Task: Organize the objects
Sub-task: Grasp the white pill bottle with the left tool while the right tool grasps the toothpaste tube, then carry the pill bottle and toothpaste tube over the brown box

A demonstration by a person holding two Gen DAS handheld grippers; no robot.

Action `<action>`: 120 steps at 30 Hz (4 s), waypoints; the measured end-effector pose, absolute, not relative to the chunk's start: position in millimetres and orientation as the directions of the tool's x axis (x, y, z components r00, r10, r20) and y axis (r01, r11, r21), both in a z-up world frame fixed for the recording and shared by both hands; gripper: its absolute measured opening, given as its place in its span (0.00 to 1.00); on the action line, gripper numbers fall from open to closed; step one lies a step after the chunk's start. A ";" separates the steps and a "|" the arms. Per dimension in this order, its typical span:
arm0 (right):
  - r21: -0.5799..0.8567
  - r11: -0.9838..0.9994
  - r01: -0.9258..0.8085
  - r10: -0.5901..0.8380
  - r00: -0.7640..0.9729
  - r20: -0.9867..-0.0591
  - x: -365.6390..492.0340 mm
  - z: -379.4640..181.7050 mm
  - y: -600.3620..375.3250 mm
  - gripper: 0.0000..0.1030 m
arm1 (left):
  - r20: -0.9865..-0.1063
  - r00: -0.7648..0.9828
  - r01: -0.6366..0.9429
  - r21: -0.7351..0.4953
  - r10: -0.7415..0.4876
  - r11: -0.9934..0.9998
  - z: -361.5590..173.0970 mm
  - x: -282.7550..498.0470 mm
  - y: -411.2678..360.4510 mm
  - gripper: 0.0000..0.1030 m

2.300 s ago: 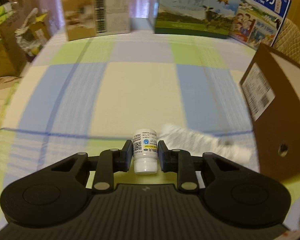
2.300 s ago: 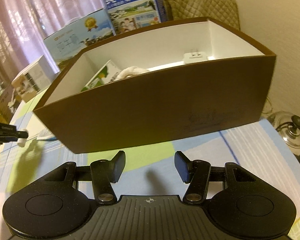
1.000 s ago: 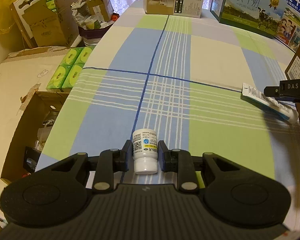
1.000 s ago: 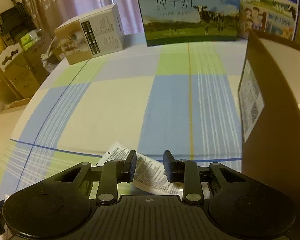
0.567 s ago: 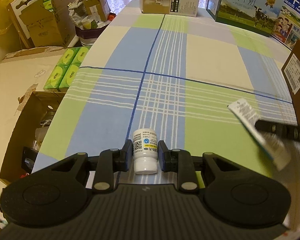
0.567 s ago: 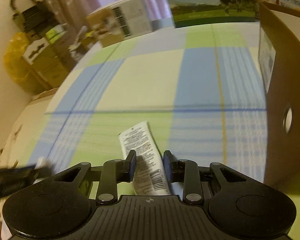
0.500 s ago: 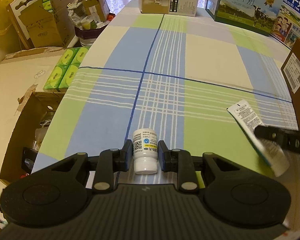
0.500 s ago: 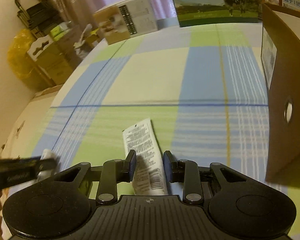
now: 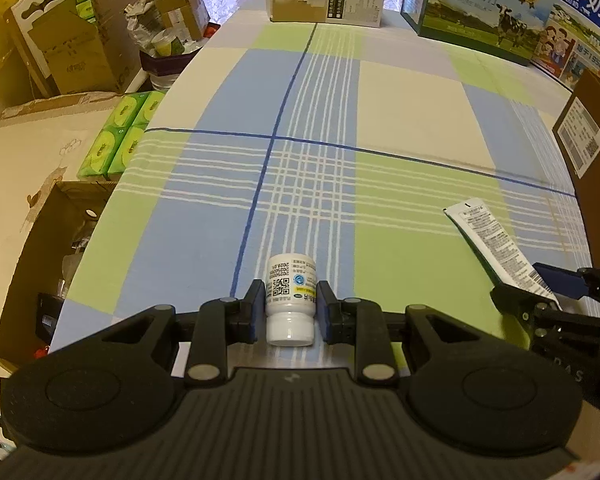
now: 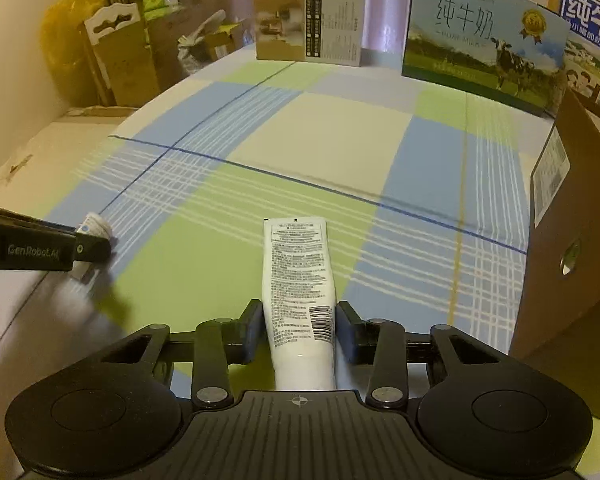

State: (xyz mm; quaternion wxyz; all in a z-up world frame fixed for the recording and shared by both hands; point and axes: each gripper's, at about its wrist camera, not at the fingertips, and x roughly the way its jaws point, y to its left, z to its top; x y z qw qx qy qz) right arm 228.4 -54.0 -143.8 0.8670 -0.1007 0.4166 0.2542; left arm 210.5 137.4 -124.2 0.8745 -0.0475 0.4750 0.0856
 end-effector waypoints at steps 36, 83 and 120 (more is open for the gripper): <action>0.038 0.930 -0.365 0.252 0.560 -0.789 97.7 -129.0 -217.3 0.35 | -0.869 0.478 0.216 -0.023 -0.126 0.976 -124.9 122.6 -34.7 0.22; 0.149 0.912 -0.381 0.356 0.560 -0.748 89.0 -110.2 -230.4 0.31 | -0.854 0.513 0.186 0.013 -0.086 0.982 -104.5 115.7 -61.4 0.22; 0.193 0.966 -0.173 0.256 0.754 -0.605 225.7 39.9 -394.5 0.31 | -0.741 0.636 0.373 0.051 -0.215 0.927 19.7 275.2 -171.7 0.22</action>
